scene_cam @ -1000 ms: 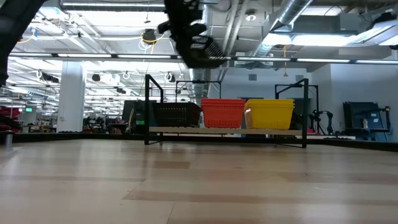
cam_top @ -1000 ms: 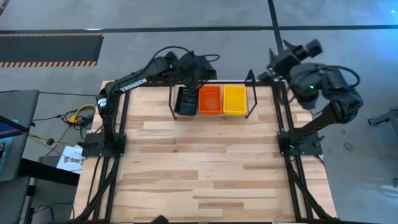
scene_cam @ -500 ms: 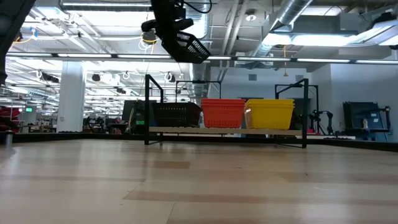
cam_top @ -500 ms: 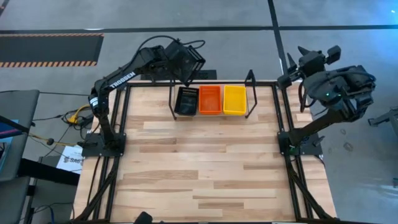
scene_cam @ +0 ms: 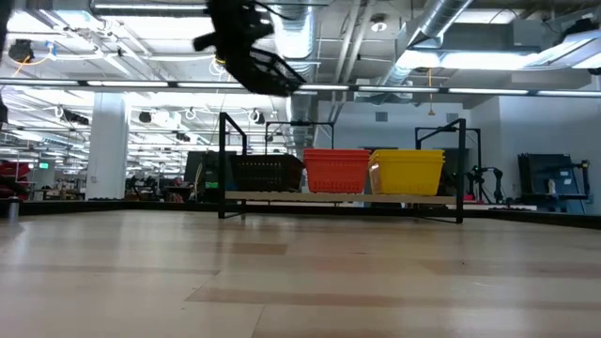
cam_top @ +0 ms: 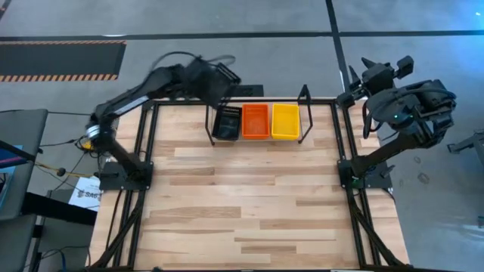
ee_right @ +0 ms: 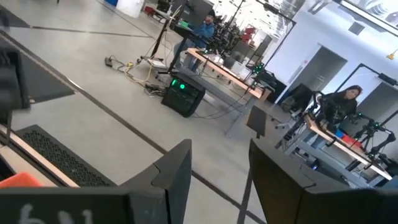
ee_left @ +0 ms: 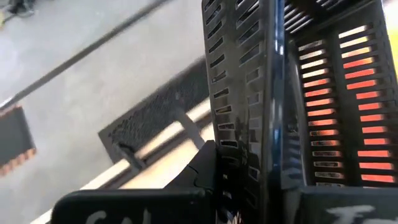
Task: Stack baskets on shelf by color
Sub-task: Stack the black bin on top of the other black bin on the shelf
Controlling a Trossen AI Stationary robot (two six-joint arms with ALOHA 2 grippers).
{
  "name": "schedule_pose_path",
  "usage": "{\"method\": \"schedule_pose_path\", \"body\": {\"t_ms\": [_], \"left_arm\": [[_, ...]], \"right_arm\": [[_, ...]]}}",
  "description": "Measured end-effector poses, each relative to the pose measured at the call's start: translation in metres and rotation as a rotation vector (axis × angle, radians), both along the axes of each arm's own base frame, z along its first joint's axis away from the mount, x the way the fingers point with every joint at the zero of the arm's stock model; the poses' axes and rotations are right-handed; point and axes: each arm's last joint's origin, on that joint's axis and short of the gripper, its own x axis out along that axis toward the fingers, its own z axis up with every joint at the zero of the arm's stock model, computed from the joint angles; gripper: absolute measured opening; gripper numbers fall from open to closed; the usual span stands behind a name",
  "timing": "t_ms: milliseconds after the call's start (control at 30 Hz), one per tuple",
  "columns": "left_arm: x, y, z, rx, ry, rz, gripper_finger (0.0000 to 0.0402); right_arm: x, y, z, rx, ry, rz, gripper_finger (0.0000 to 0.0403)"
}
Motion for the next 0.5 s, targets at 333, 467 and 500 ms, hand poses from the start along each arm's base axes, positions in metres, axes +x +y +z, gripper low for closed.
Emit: {"method": "schedule_pose_path", "body": {"t_ms": [333, 467, 500], "left_arm": [[-0.058, -0.042, -0.008, 0.059, -0.595, 0.110, 0.0002], [-0.038, -0.053, -0.035, -0.017, -0.841, 0.039, 0.0001], [-0.031, -0.054, -0.039, -0.032, -0.899, 0.015, 0.0001]], "right_arm": [[0.003, 0.001, -0.001, 0.002, -0.006, -0.001, 0.0180], [0.008, 0.002, -0.002, 0.001, 0.002, -0.002, 0.0181], [0.010, 0.002, -0.002, 0.001, 0.002, -0.002, 0.0180]]}}
